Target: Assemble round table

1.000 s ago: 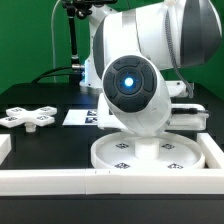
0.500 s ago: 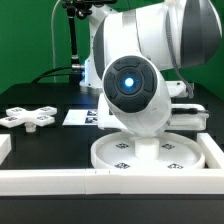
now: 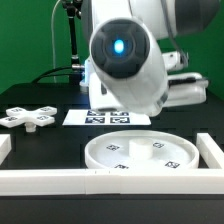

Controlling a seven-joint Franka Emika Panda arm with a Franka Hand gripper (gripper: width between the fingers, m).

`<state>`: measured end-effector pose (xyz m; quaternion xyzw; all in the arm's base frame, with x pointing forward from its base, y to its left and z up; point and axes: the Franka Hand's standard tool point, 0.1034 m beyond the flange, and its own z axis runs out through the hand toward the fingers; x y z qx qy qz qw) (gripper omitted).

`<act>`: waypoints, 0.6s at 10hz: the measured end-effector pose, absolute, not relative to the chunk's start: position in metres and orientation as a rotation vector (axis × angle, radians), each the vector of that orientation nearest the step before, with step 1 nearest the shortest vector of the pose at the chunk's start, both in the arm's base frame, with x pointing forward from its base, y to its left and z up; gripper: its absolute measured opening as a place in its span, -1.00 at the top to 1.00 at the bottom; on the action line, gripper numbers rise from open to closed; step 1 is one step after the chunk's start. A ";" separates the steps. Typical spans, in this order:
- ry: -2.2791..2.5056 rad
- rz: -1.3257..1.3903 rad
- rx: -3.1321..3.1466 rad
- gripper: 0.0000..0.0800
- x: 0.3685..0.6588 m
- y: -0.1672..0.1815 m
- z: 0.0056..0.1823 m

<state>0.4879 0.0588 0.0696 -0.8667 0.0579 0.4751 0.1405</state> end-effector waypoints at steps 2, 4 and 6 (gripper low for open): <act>0.170 1.327 -2.527 -0.02 0.496 0.059 0.070; 0.174 1.291 -2.547 -0.02 0.499 0.059 0.068; 0.145 1.048 -2.653 -0.02 0.511 0.056 0.057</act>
Offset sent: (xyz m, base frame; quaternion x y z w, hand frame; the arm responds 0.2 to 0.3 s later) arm 0.0000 0.0000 0.0000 0.0000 0.0000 0.0000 1.0000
